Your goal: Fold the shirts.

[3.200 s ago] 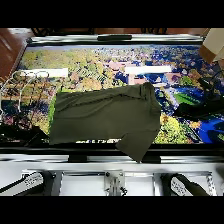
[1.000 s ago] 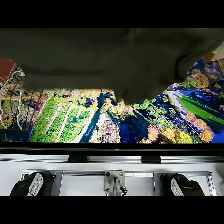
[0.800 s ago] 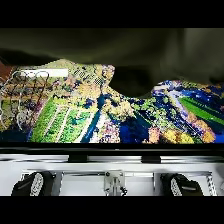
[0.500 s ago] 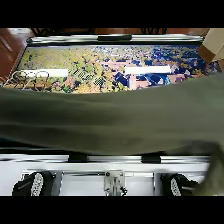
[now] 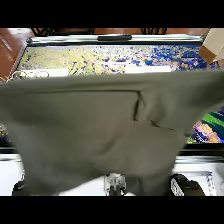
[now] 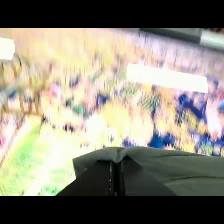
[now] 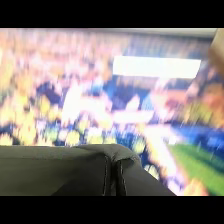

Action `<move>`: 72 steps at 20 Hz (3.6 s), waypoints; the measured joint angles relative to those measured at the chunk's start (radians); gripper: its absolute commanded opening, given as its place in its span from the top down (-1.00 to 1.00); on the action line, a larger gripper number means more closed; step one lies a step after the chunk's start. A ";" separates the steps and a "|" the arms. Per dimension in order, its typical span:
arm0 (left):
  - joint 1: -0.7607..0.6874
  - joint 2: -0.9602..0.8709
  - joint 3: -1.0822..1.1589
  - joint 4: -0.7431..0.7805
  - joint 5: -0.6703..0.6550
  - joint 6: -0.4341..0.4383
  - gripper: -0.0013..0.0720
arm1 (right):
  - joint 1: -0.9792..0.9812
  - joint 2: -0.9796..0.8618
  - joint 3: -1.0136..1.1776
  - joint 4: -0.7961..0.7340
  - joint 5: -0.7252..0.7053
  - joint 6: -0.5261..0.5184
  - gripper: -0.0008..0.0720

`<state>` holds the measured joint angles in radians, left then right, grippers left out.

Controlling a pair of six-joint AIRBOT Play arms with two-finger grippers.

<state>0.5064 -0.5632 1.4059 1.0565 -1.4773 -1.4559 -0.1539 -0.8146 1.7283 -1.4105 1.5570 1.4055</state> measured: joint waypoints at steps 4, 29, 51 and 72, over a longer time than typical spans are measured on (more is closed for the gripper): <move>-0.042 -0.122 -0.333 0.003 0.109 0.069 0.87 | 0.011 -0.177 -0.272 0.061 -0.098 0.008 0.82; -0.299 -1.157 0.063 0.013 0.146 0.129 0.87 | 0.113 -0.661 -0.486 -0.012 -0.461 0.103 0.82; -0.300 -1.151 -0.064 0.133 -0.009 0.075 -0.17 | 0.114 -0.697 -0.544 -0.014 -0.325 0.163 -0.23; 0.002 -0.555 -0.764 0.126 0.024 0.259 -0.52 | -0.231 -0.287 -0.739 0.128 -0.074 -0.035 -0.28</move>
<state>0.5087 -1.1183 0.6422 1.1824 -1.4528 -1.1973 -0.3851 -1.1019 0.9894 -1.2823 1.4830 1.3701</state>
